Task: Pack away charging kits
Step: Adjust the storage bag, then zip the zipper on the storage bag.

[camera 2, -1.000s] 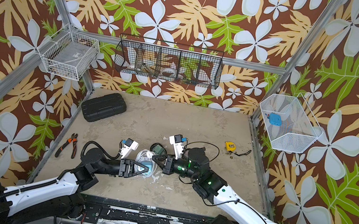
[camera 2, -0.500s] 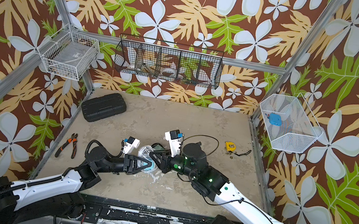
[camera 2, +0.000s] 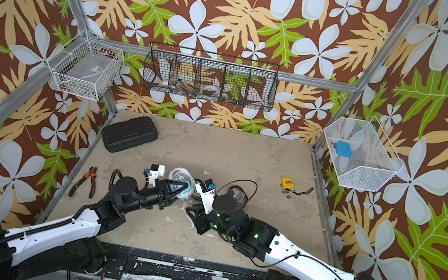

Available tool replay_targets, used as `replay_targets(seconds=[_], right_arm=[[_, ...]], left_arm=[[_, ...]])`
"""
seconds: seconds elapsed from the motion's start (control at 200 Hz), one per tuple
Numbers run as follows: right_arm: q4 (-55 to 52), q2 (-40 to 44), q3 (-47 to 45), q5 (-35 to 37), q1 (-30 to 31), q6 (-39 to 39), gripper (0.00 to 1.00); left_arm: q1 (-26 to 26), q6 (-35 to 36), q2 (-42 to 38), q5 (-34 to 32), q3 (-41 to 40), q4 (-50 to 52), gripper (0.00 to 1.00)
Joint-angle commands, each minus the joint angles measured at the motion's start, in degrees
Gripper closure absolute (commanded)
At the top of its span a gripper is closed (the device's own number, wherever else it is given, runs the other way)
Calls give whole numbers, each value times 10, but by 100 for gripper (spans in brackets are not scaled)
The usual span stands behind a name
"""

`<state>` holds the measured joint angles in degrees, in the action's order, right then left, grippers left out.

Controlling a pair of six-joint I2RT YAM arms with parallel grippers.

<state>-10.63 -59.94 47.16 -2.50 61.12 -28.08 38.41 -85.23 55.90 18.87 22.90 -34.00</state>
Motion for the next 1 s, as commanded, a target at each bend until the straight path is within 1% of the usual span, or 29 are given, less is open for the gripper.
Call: replay_targets(seconds=[0.0,0.155,0.225,0.31,0.791,0.906,0.996], right_arm=[[22,-5,4,38,2,25,70],[31,-21,20,34,1,48,70],[24,-38,32,46,0,55,73],[23,-51,42,43,-5,65,75],[38,-70,41,24,-17,66,77],[39,-85,51,16,-18,68,82],[35,-90,58,21,-18,70,89]], left_arm=[[0,-7,5,-3,7,2,86],[0,-8,10,4,9,-2,86],[0,-10,11,7,8,-10,86],[0,-10,11,11,8,-12,86],[0,-16,3,16,3,-19,85],[0,-18,-1,13,1,-19,85],[0,-15,-3,13,2,-18,86]])
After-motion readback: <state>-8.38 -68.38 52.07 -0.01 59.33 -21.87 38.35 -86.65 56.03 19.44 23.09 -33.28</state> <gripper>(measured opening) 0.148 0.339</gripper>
